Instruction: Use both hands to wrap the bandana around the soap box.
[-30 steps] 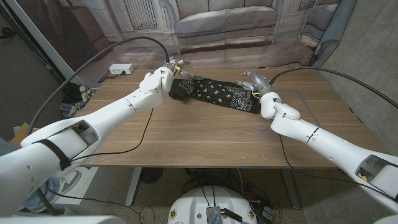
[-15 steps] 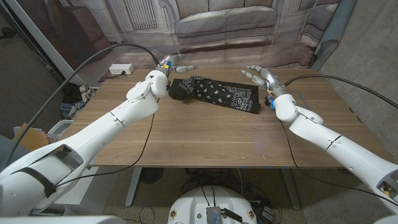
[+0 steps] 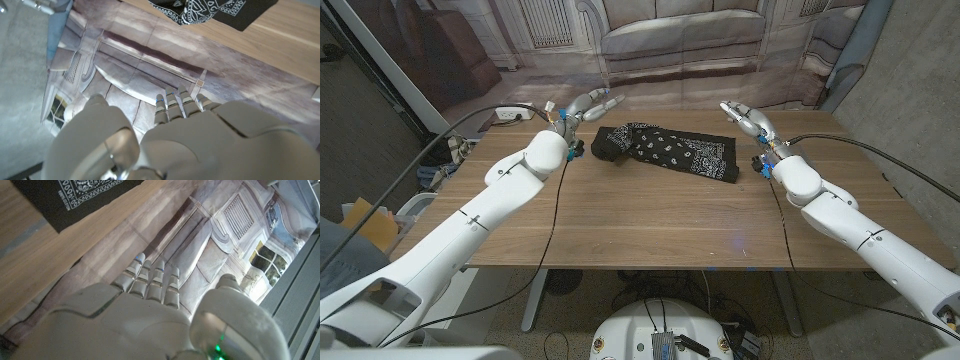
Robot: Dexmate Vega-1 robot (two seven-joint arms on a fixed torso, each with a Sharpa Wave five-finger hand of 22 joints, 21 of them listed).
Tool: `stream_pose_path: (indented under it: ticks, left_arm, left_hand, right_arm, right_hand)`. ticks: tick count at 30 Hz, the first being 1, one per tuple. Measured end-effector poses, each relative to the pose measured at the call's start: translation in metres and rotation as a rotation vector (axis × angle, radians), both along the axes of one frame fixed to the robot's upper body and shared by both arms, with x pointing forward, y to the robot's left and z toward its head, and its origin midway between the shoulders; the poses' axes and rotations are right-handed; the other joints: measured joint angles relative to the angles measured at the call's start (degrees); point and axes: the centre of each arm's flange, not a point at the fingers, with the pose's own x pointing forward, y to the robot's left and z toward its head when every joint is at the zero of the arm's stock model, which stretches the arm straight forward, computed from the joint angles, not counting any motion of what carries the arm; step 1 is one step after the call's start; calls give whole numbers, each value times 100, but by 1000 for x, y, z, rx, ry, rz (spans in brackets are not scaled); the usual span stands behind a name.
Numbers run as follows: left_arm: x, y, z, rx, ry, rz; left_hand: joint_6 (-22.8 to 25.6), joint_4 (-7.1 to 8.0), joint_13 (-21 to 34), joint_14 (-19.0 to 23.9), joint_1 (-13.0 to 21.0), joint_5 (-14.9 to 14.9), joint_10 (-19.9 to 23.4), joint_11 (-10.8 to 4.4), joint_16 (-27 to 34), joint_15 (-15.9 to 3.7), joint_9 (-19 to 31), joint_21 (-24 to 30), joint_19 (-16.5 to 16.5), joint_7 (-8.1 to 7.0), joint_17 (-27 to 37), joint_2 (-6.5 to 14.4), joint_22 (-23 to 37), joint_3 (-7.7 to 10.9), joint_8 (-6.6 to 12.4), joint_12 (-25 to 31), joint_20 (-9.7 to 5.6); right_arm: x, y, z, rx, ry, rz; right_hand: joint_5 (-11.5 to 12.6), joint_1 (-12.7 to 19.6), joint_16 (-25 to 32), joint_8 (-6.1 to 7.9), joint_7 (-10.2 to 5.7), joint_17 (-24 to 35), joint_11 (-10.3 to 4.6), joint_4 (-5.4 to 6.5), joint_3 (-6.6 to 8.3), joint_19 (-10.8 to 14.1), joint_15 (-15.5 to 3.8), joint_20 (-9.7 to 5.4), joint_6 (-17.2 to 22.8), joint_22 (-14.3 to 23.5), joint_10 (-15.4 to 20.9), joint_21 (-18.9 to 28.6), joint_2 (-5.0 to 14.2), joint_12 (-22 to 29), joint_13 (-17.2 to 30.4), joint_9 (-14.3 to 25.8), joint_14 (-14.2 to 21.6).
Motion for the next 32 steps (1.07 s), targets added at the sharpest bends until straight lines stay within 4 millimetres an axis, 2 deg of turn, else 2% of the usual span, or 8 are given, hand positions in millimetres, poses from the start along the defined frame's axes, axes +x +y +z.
stream_pose_path:
  ticks: [3,6,7,11,18,22,26,32]
  left_arm:
    - [-1,7,-6,-46,7,-47]
    - [-6,3,-4,-81,-5,-113]
    - [-2,17,-14,-107,13,-105]
    - [0,28,-23,-159,26,-151]
    - [4,37,-35,-236,36,-224]
    - [6,41,-42,-257,43,-246]
    - [6,42,-44,-267,43,-261]
    - [5,44,-47,-259,48,-271]
  left_hand:
    - [-114,29,-19,-9,-97,0,0,0,0,8,0,0,5,-33,0,21,0,-29,-35,0,5]
    - [-184,13,-19,-9,-99,0,-11,10,0,9,0,0,45,-42,0,21,0,-45,-34,0,44]
    - [-199,13,-19,-9,-168,0,-29,29,0,8,0,0,65,-58,0,25,0,-46,-34,0,63]
    - [-204,27,-19,-9,-225,0,-52,51,0,8,0,0,64,-62,0,43,-10,-79,-34,0,63]
    - [-234,21,-45,12,-315,0,-153,-103,0,-40,-27,0,167,-93,-26,75,-27,-133,-34,-39,165]
    - [-234,4,-45,-42,-316,0,-213,-97,-25,-62,-27,0,164,-93,-27,74,-27,-150,-27,-68,162]
    - [-201,-28,-67,-46,-407,0,-239,77,-31,-9,-27,0,230,3,-26,74,-27,-182,21,-68,-128]
    - [-162,-42,-72,-80,-406,0,-238,111,-31,80,-27,0,279,42,-26,74,-53,-196,36,-68,-176]
  right_arm:
    - [1,-4,-2,46,25,68]
    - [5,-14,-4,122,50,88]
    - [3,-9,-5,100,55,143]
    - [5,-14,-8,136,76,189]
    - [7,-20,-17,212,115,281]
    - [7,-22,-22,243,127,312]
    - [6,-23,-26,266,136,325]
    - [2,-19,-29,286,148,345]
  right_hand:
    - [0,-52,0,0,50,0,24,7,-8,51,-30,-12,-95,0,25,0,7,0,0,0,30]
    - [1,-97,0,0,71,0,79,30,-30,51,0,-12,-135,0,18,0,7,0,0,0,61]
    - [3,-97,0,0,80,5,82,30,-30,51,0,-12,-144,0,21,0,7,0,0,1,61]
    - [3,-151,0,0,96,16,118,54,-54,50,0,-12,-160,0,40,0,0,0,0,1,61]
    - [3,-297,0,0,175,16,253,109,-109,71,53,9,-170,1,49,0,11,0,-17,-27,114]
    - [3,-344,0,0,187,16,295,132,-133,70,72,9,-183,1,29,-1,-2,0,-28,-27,133]
    - [4,-368,0,0,236,16,296,132,-133,70,94,9,-170,1,30,-34,-25,0,-28,-26,111]
    - [4,-399,-1,29,236,15,295,132,-133,70,94,9,-171,2,30,-34,7,0,-28,-26,111]
